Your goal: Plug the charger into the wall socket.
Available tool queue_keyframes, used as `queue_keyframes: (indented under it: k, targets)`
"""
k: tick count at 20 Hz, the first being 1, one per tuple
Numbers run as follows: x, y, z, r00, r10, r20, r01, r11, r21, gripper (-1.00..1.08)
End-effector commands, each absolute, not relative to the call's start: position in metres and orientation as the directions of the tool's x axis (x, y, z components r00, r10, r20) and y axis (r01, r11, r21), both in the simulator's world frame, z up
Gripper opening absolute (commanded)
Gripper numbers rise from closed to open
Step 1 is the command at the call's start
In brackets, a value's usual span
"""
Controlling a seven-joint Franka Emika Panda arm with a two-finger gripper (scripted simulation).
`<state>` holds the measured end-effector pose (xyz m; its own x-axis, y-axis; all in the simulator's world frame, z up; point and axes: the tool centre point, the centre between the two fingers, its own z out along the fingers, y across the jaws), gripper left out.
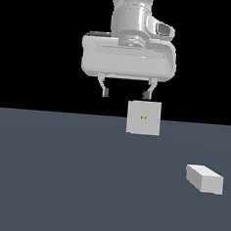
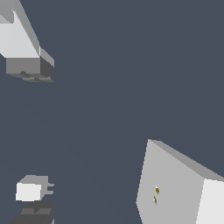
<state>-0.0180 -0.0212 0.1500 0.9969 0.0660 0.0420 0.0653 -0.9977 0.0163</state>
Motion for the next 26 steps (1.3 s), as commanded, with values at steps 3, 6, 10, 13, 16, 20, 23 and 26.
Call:
queue_keyframes:
  k: [3, 6, 10, 13, 16, 20, 23, 26]
  targets:
    - [-0.037, -0.049, 0.133, 0.997, 0.044, 0.062, 0.043, -0.999, 0.015, 1.00]
    - [-0.051, -0.071, 0.118, 0.997, 0.027, 0.078, 0.026, -1.000, 0.013, 1.00]
    - [-0.070, -0.098, 0.099, 0.995, 0.006, 0.098, 0.005, -1.000, 0.011, 1.00]
    - [-0.081, -0.115, 0.087, 0.994, -0.007, 0.111, -0.009, -1.000, 0.009, 1.00]
    - [-0.090, -0.128, 0.077, 0.993, -0.018, 0.121, -0.019, -1.000, 0.007, 1.00]
    - [-0.098, -0.140, 0.067, 0.991, -0.028, 0.130, -0.028, -1.000, 0.004, 1.00]
    - [-0.101, -0.145, 0.063, 0.990, -0.031, 0.134, -0.032, -0.999, 0.002, 1.00]
    - [-0.101, -0.147, 0.062, 0.990, -0.032, 0.135, -0.033, -0.999, 0.001, 1.00]
